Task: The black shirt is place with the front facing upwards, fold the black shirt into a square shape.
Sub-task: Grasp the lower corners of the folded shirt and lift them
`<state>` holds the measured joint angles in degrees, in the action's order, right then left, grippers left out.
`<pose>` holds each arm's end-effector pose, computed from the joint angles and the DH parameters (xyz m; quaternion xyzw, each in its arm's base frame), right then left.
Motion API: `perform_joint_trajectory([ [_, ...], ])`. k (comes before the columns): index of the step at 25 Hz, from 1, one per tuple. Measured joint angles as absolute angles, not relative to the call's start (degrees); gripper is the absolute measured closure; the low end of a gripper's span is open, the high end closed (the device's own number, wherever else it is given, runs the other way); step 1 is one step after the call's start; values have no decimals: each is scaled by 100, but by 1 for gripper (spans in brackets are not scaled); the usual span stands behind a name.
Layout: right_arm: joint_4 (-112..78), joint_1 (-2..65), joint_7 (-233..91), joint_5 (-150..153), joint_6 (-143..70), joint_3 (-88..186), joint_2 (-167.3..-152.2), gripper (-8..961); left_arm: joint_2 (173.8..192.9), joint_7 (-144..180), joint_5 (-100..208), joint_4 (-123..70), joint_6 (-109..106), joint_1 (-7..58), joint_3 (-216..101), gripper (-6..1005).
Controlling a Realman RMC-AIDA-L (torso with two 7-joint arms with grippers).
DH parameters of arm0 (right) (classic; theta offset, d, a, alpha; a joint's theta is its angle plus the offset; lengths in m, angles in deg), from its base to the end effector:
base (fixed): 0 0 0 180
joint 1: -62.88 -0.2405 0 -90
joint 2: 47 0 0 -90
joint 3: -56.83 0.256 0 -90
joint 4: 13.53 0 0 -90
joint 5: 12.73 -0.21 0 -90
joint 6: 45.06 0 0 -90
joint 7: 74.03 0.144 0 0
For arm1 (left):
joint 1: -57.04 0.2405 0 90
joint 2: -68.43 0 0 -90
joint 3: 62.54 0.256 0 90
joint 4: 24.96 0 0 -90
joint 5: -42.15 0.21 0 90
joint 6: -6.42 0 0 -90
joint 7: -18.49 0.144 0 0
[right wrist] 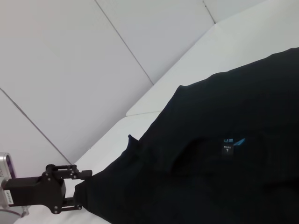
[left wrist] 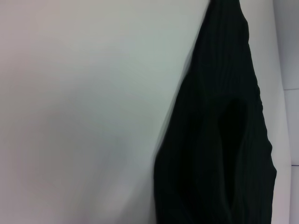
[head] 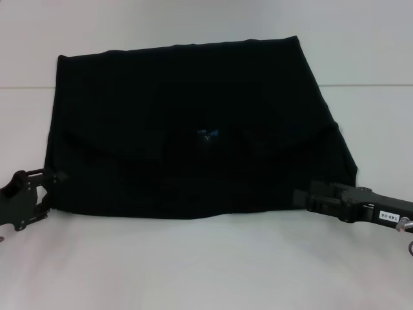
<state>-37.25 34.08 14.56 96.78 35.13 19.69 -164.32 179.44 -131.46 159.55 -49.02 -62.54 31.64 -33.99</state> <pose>0.2990 0.3212 -0.0199 -0.8531 0.4122 0.2844 0.1463 -0.3792 0.3227 0.0419 -0.4671 -0.8109 -0.3145 0.1590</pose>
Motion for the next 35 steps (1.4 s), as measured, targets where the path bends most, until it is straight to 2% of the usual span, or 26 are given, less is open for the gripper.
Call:
perform_joint_trajectory([
  [6,-3726,3414,1457,9677,3517,1990,-16433,97,17963,-13130,15959,-4904,-6182,3147,-3397,500],
  [17,-3726,3367,1534,9669,3483,2022,-16423,99,17978,-13082,15954,-4889,-6181,3146,-3398,740],
  [20,-3814,3356,1830,9676,3494,2016,-16351,100,17978,-13058,15948,-4885,-6181,3146,-3398,918],
  [25,-4651,3308,3481,10150,3640,1916,-16083,100,17978,-12928,15910,-4876,-6195,3146,-3428,936],
  [27,-5074,3182,4533,10607,3718,1901,-15874,101,17978,-12896,15904,-4887,-6214,3146,-3441,936],
  [31,-5432,2795,6237,11428,4067,1944,-15339,101,17973,-12816,15896,-4899,-6238,3132,-3450,936],
  [33,-5674,2625,6658,11859,4272,2016,-15219,102,17973,-12790,15895,-4902,-6244,3121,-3450,936],
  [35,-6015,2497,6942,12370,4352,2067,-15212,105,17972,-12778,15895,-4903,-6246,3107,-3450,936],
])
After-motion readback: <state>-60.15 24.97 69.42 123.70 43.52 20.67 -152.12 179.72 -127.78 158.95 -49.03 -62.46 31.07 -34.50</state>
